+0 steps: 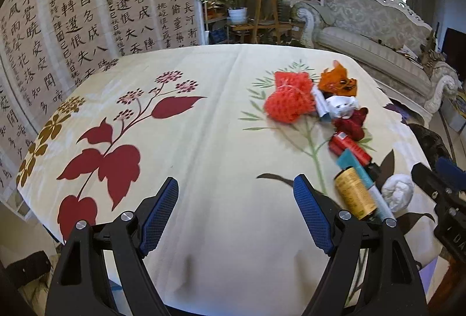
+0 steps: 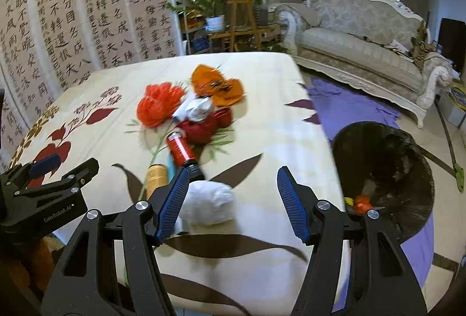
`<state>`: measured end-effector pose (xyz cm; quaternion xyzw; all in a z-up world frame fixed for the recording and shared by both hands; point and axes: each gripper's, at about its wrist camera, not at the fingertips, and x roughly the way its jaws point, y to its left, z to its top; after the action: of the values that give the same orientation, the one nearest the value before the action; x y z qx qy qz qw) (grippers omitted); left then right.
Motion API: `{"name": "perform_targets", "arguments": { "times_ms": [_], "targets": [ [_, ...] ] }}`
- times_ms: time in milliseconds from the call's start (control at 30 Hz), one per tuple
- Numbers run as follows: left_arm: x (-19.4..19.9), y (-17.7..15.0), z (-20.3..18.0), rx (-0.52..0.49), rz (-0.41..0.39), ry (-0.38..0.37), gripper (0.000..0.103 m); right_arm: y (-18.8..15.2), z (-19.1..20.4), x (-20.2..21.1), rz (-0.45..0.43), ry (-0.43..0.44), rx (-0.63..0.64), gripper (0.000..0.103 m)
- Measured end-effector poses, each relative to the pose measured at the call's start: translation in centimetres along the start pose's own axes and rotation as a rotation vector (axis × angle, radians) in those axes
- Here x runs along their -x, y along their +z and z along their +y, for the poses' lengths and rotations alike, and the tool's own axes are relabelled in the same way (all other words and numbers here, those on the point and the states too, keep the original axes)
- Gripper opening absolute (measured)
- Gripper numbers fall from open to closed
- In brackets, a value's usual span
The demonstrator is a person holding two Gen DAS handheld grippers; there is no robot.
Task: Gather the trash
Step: 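Move both tools back to the table toward the white tissue and bottle, then grasp the yellow bottle with the left tool while the right tool grasps the white tissue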
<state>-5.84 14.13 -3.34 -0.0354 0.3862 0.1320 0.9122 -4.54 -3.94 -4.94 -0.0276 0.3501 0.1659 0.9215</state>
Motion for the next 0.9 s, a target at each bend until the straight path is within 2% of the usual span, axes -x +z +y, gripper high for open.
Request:
{"name": "perform_targets", "arguments": {
  "times_ms": [200,300,367,400,467,567,700,900],
  "targets": [
    [-0.6,-0.2,0.5,0.018,0.019,-0.012,0.079,-0.6,0.9,-1.7,0.051,0.007,0.016,0.061],
    [-0.7,-0.3,0.0,0.013,0.025,-0.032,0.079,-0.9,0.8,-2.3,0.081,0.014,0.014,0.057],
    [-0.8,-0.3,-0.4,0.007,0.029,-0.047,0.079,-1.1,0.7,-2.6,0.097,0.027,0.007,0.038],
    [-0.8,-0.3,-0.6,0.005,0.030,-0.054,0.079,-1.2,0.6,-2.7,0.107,0.045,0.001,0.036],
    [-0.7,-0.3,-1.2,0.000,0.034,-0.072,0.079,-1.2,0.5,-2.6,0.104,0.053,-0.006,0.035],
    [-0.4,-0.3,-2.2,-0.012,0.033,-0.096,0.079,-1.1,0.0,-2.1,0.086,0.021,-0.001,0.035],
    [0.0,-0.2,-3.5,-0.026,0.025,-0.126,0.081,-1.1,-2.0,-1.6,0.072,-0.017,-0.033,0.035],
    [-0.2,-0.2,-5.9,-0.060,0.040,-0.152,0.081,-1.4,-4.1,-1.6,0.072,-0.026,-0.078,0.035]
  ]
}}
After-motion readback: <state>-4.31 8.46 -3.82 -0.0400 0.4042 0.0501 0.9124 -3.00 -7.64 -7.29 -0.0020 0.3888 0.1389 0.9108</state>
